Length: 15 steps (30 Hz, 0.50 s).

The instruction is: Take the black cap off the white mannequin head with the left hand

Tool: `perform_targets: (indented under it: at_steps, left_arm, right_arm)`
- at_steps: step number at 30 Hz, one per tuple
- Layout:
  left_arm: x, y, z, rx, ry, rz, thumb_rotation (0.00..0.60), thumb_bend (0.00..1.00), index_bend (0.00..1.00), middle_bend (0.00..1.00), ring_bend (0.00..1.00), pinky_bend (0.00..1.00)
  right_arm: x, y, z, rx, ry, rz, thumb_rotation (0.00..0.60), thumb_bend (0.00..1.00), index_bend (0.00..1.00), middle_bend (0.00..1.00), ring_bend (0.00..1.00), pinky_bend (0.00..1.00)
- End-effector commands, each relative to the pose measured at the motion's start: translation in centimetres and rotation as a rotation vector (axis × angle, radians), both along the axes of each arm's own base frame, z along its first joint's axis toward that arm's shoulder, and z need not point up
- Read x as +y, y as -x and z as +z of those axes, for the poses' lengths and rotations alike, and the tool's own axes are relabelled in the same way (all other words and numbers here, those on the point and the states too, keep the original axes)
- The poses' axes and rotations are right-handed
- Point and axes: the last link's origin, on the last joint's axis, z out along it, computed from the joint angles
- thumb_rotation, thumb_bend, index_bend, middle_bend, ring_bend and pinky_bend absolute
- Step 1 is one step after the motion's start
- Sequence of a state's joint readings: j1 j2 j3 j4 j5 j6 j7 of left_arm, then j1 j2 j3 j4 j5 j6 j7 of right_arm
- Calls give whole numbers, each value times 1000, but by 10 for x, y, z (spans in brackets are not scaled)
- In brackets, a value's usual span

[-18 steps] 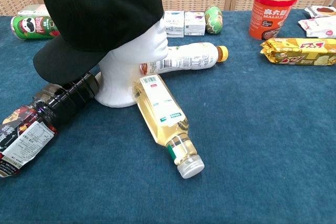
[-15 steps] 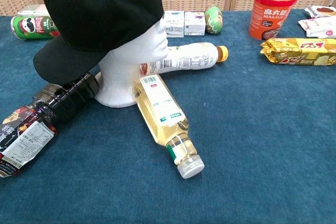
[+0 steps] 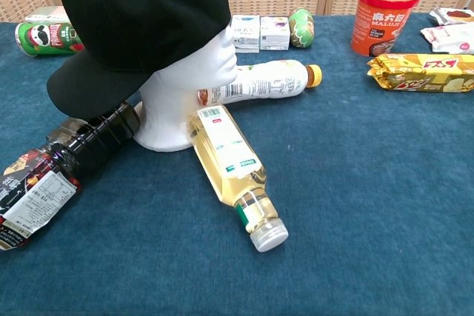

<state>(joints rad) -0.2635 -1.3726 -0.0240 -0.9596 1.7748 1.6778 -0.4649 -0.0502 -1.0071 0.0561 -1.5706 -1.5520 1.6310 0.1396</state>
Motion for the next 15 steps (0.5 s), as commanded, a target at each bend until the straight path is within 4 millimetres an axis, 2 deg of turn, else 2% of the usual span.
perform_targets:
  at_steps: [1,15]
  left_arm:
    - [39,-13,-24,-70,15,-36,600,5,0,0,0,0]
    - [55,-21,-58,-142,62,4,600,5,0,0,0,0]
  right_arm:
    - [2,0,2,-5,8,-2,600,0,145,0,0,0]
    - [1,1,3,-17,-10,-2,600,0,145,0,0,0]
